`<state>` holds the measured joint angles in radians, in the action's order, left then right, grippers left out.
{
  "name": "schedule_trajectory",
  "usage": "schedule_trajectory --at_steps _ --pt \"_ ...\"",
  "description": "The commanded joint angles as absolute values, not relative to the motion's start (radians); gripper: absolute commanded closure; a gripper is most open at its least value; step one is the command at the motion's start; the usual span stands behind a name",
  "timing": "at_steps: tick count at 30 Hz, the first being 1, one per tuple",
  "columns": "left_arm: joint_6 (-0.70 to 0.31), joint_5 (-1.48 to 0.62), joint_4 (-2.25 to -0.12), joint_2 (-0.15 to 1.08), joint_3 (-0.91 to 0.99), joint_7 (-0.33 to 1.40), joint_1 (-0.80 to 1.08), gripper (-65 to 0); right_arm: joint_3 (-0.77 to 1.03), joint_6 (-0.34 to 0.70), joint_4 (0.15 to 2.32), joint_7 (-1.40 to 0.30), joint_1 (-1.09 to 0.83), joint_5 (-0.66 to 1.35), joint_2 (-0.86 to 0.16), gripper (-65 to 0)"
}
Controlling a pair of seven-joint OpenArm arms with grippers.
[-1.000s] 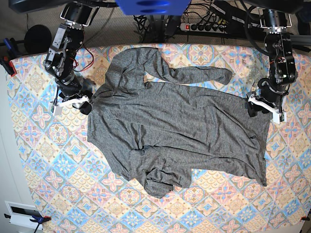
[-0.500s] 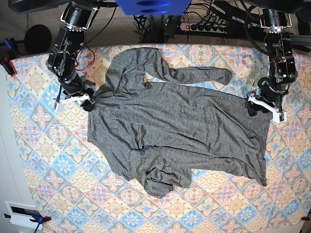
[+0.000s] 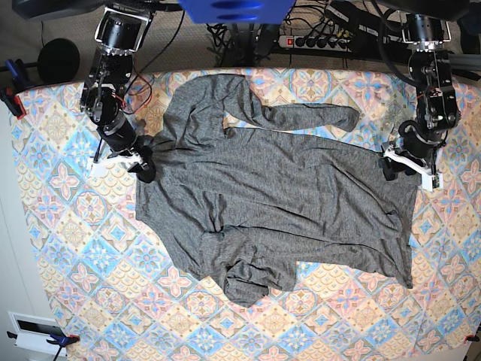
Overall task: Layout the t-shirt on the table in an organized manner, then fold the t-shirt properly
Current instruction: 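Grasp the shoulder corners with both grippers and pull them apart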
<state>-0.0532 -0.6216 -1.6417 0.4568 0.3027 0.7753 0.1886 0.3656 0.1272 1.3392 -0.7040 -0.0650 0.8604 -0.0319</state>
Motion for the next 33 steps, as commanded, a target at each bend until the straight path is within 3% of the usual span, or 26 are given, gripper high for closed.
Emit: schedule_trajectory --at_steps 1,5,6,20,27,33 --pt "-0.058 -0.628 -1.656 0.473 0.309 0.759 0.179 -30.8 0.351 0.081 1.294 -0.803 -0.041 0.823 -0.013 -18.7" --pt "-0.058 -0.628 -1.656 0.473 0.309 0.757 0.191 -30.8 0.367 0.082 1.250 -0.802 0.027 0.826 -0.031 -1.6" --pt "-0.058 -0.628 -1.658 0.473 0.309 0.756 0.194 -30.8 0.371 0.082 1.242 -0.802 0.031 0.826 -0.054 0.0" --pt "-0.058 -0.628 -1.658 0.472 0.309 0.757 0.214 -30.8 0.506 0.082 1.121 -0.796 0.114 0.825 -0.154 -1.4" --pt "-0.058 -0.628 -1.658 0.472 0.308 0.760 0.216 -30.8 0.524 0.079 1.119 -0.684 0.113 0.825 -0.183 -1.4" --pt "-0.058 -0.619 -1.658 0.481 0.179 0.779 0.216 -31.0 0.524 0.077 1.119 -0.659 0.111 0.825 -0.189 -1.9"
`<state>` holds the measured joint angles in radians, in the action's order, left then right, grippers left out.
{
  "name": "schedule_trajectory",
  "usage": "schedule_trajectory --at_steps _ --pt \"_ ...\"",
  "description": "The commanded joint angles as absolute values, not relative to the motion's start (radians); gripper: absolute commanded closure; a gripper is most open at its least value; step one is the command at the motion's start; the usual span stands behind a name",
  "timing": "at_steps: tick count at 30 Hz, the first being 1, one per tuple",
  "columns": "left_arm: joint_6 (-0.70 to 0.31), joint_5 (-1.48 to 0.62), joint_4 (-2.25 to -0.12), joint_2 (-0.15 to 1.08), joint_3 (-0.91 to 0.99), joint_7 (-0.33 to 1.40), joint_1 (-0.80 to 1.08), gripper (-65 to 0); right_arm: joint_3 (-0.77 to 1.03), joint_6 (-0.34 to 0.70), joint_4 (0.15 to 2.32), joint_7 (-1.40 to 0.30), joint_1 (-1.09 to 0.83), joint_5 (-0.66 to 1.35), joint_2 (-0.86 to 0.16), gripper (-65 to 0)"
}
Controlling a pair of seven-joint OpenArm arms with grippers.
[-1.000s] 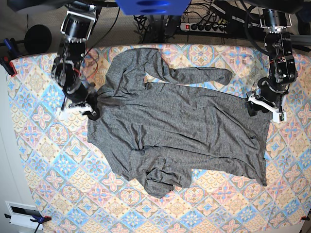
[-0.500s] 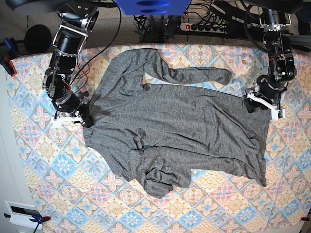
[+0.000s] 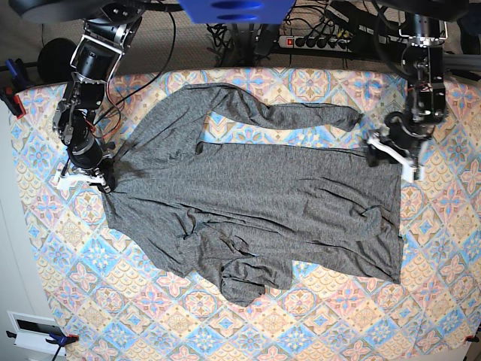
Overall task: Layout the t-shirt on the table in an organized manner, then fold the t-shirt properly
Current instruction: 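Grasp the shoulder corners with both grippers and pull them apart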
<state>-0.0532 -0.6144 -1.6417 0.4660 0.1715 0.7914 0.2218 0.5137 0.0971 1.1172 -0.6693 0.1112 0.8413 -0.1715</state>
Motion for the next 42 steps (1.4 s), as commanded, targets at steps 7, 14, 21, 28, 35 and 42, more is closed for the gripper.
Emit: schedule_trajectory --at_steps 7,14,21,28,35,42 --pt "-0.058 -0.630 -1.659 0.490 0.139 0.866 0.214 -31.1 0.518 0.077 1.119 -0.659 0.111 0.825 -0.189 -8.3" --pt "-0.113 -0.734 -1.659 0.509 0.142 0.970 0.214 -31.1 0.518 0.077 1.119 -0.659 0.111 0.825 -0.189 -9.2" --pt "-0.163 -0.851 -1.653 0.522 0.140 1.041 0.216 -31.1 0.516 0.077 1.119 -0.659 0.111 0.825 -0.189 -9.2" --pt "-0.166 -0.842 -1.649 0.524 0.139 1.096 0.216 -31.1 0.516 0.077 1.119 -0.659 0.111 0.825 -0.189 -9.2" --pt "-0.168 -0.843 -1.549 0.538 0.137 1.129 0.206 -31.1 0.516 0.077 1.119 -0.659 0.111 0.825 -0.189 -9.2" --pt "-0.170 -0.849 -1.544 0.532 0.093 1.127 0.206 -30.7 0.516 0.077 1.119 -0.659 0.111 0.825 -0.189 -9.2"
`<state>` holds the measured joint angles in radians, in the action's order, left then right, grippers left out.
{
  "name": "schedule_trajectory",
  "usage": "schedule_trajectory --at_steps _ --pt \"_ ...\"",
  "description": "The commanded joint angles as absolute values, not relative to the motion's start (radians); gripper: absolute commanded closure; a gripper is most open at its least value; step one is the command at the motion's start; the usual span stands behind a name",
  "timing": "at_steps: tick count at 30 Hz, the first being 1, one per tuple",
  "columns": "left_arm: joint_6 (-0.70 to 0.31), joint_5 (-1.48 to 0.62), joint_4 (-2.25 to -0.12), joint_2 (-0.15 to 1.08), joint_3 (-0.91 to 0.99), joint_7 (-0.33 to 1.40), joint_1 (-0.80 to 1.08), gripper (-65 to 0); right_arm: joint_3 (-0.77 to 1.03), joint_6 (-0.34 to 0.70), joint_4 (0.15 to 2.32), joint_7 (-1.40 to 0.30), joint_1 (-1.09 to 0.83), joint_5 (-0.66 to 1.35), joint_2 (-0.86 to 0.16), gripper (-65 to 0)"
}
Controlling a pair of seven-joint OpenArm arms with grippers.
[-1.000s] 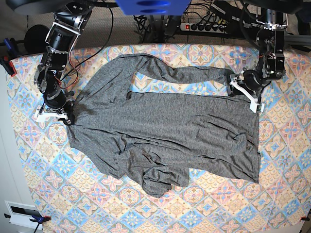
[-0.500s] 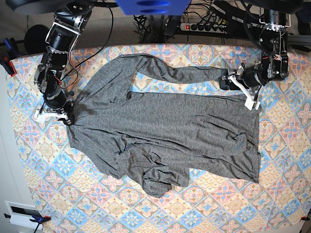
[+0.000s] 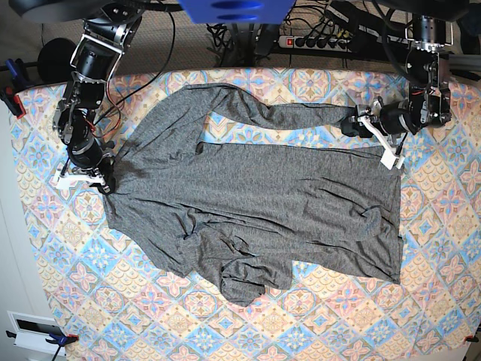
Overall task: Layout the t-shirt on the table in an organized manner, then fold the t-shirt properly
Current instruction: 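Grasp the shoulder corners with both grippers and pull them apart, then grasp the grey sleeve cuff with the left gripper and pull it outward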
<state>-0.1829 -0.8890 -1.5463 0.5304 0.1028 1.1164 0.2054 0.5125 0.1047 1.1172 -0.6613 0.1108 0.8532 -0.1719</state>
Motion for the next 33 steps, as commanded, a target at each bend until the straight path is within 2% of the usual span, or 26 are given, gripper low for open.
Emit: schedule_trajectory --at_steps 1,7,19,22,26,33 --pt "-0.170 -0.852 -1.544 0.535 0.061 1.127 0.206 -30.7 0.516 0.077 1.119 -0.659 0.111 0.825 -0.189 -9.2" --pt "-0.171 -0.849 -1.544 0.516 -0.068 1.125 0.176 -30.7 0.516 0.077 1.119 -0.657 0.111 0.825 -0.189 -9.2" --pt "-0.171 -0.854 -1.544 0.513 -0.085 1.130 0.179 -30.4 0.516 0.077 1.119 -0.657 0.111 0.825 -0.189 -9.2" --pt "-0.197 -0.854 -1.544 0.518 -0.085 1.132 0.191 -23.9 0.516 0.077 1.119 -0.657 0.111 0.825 -0.189 -9.2" --pt "-0.203 -0.854 -1.549 0.538 -0.076 1.132 0.199 -0.4 0.516 0.077 1.119 -0.657 0.111 0.825 -0.189 -9.2" --pt "-0.213 -0.934 -1.612 0.585 -0.074 1.129 0.216 0.0 0.516 0.077 1.119 -0.657 0.110 0.825 -0.189 -9.2"
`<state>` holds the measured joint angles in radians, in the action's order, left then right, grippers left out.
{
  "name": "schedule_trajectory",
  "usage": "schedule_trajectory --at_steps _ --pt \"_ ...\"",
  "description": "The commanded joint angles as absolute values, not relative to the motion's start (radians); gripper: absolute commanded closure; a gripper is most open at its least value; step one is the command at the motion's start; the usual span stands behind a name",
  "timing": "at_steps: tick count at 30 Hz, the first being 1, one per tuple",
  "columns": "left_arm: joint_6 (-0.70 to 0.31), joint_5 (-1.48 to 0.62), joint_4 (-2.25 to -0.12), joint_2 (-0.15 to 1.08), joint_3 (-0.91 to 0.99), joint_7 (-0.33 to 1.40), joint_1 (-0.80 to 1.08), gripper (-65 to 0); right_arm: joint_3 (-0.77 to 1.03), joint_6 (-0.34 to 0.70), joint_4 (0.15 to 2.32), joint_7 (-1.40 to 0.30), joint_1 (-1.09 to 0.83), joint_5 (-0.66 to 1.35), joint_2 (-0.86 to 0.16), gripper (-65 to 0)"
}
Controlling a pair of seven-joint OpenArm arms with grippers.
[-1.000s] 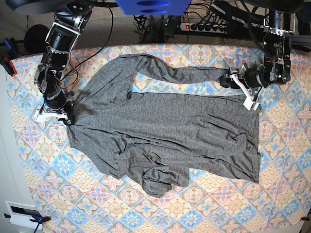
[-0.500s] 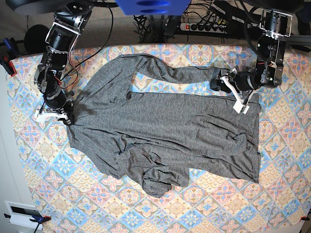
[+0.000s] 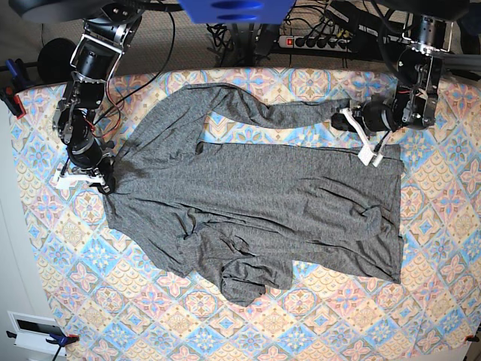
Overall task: Layout the t-shirt on the table in an organized manner, then fold the t-shirt properly
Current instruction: 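Grasp the grey sleeve cuff with the left gripper and pull it outward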
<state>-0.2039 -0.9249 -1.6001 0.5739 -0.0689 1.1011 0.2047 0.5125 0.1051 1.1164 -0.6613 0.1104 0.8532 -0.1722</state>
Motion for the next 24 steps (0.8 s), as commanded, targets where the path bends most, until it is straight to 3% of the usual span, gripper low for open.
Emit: schedule_trajectory --at_steps 1,9,24 --pt "-0.213 -0.972 -1.644 0.602 -0.074 1.127 0.223 0.0 0.518 0.077 1.119 -0.657 0.110 0.825 -0.189 -9.2" --pt "-0.213 -1.185 -1.813 0.722 0.102 1.130 0.318 0.0 0.519 0.077 1.119 -0.657 0.107 0.825 -0.189 -9.2" --pt "-0.213 -1.187 -1.816 0.748 0.337 1.132 0.479 0.0 0.518 0.077 1.119 -0.657 0.107 0.825 -0.189 -9.2"
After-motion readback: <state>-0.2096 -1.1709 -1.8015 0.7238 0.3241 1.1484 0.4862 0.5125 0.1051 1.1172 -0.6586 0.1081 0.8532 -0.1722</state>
